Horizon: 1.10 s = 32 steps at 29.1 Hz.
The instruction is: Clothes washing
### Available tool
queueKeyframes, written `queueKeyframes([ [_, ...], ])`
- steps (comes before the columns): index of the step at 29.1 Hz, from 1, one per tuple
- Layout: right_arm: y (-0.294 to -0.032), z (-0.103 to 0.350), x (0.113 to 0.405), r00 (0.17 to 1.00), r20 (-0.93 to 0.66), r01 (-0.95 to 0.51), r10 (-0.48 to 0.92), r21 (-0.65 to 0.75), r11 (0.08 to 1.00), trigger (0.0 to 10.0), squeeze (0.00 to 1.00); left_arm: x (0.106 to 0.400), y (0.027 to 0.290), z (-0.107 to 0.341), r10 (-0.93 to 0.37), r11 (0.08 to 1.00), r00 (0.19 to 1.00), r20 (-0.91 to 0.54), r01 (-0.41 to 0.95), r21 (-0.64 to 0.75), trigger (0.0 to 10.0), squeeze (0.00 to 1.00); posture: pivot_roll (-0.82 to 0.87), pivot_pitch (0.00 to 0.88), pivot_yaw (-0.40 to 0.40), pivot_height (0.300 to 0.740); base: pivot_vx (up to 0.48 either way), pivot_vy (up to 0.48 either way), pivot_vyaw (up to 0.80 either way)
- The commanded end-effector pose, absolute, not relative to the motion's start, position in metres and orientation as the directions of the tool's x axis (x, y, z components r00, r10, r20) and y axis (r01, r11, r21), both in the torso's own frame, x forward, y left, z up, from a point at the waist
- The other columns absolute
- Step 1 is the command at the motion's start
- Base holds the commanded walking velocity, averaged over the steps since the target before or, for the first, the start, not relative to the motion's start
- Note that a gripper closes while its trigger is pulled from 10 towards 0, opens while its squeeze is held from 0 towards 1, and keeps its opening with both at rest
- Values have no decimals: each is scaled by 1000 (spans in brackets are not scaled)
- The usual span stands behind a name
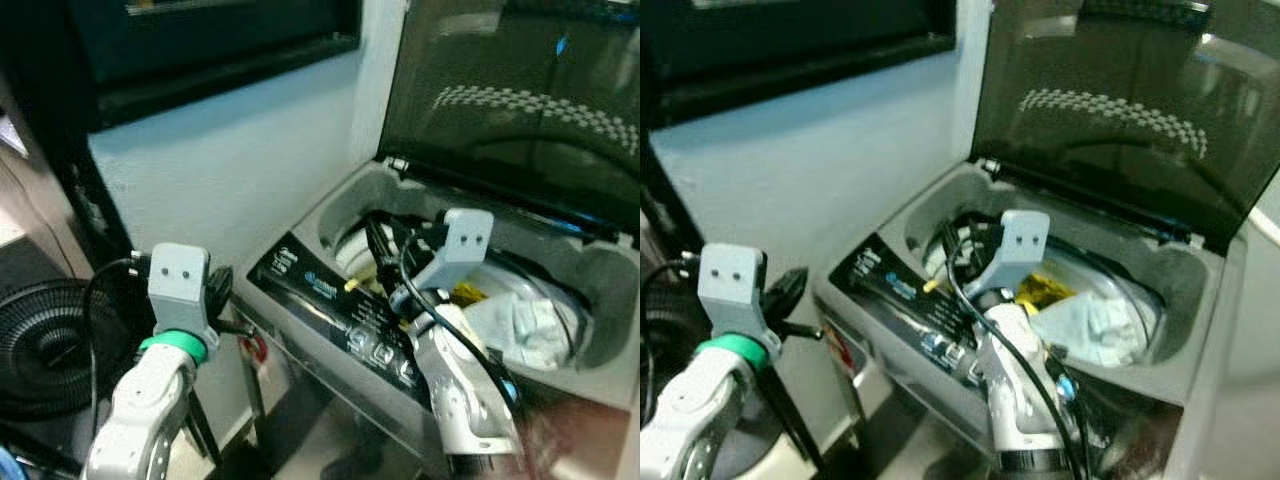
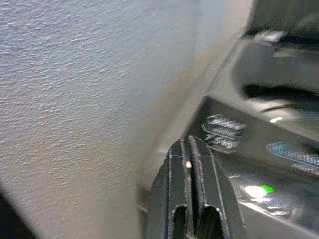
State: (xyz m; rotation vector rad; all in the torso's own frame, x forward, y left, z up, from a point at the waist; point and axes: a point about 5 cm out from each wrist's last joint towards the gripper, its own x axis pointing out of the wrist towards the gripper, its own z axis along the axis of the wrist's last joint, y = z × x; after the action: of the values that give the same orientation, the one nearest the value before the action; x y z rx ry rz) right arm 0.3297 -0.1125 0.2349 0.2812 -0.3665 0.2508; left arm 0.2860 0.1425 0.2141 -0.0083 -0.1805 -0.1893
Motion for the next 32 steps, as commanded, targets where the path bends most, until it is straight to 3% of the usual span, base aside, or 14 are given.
queueKeyframes([
  [1, -105, 239, 332, 898, 393, -314, 198, 256, 914, 10000, 0, 284, 151, 211, -160, 987, 974, 163, 159, 14, 10000, 0, 14, 12, 32, 740, 0, 0, 800],
  [19, -104, 243, 330, 886, 417, -328, 201, 260, 908, 10000, 0, 285, 150, 209, -175, 978, 969, 175, 151, 141, 10000, 0, 7, 13, 31, 740, 0, 0, 797],
  [32, -103, 243, 328, 876, 424, -356, 230, 245, 902, 10000, 0, 282, 145, 209, -202, 975, 963, 180, 182, 124, 10000, 0, 3, 18, 27, 740, 0, 0, 794],
])
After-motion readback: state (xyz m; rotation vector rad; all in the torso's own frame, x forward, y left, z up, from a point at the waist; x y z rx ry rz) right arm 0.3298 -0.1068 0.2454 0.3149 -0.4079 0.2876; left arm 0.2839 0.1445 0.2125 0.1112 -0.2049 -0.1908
